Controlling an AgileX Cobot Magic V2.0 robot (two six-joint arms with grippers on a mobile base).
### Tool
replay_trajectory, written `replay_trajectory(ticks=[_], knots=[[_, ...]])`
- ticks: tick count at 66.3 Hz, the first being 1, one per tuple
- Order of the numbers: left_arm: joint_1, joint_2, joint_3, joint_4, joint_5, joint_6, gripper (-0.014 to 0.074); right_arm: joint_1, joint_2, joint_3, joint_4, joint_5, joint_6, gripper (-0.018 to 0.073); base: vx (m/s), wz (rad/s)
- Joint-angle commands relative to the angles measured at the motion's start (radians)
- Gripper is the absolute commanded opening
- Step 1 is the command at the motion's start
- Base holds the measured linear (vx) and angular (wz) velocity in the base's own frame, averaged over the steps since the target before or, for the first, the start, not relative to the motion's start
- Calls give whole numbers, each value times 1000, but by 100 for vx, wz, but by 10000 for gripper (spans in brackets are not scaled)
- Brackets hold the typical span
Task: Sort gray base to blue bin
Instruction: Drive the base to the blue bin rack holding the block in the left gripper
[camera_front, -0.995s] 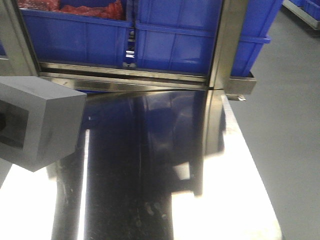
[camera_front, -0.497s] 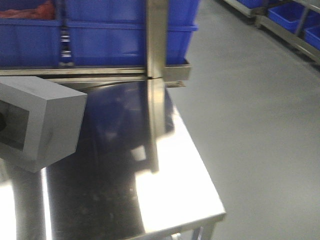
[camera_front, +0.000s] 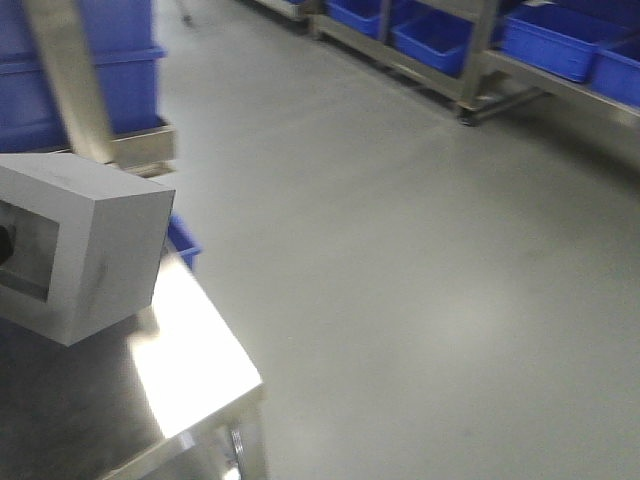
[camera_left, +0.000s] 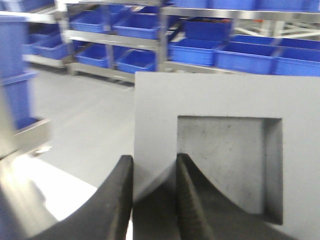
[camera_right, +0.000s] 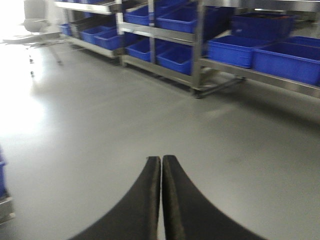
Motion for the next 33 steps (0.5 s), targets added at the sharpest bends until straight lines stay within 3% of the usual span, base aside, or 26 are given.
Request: replay_trajectory(ticks=[1,33], knots=[[-5,-2,-28,-16,-105,-14,-6,0,-2,0,-7,-74,-8,-5,-3,-78],[-5,-2,-28,-16,-105,-14,-6,0,-2,0,-7,-74,-8,-5,2,-62]])
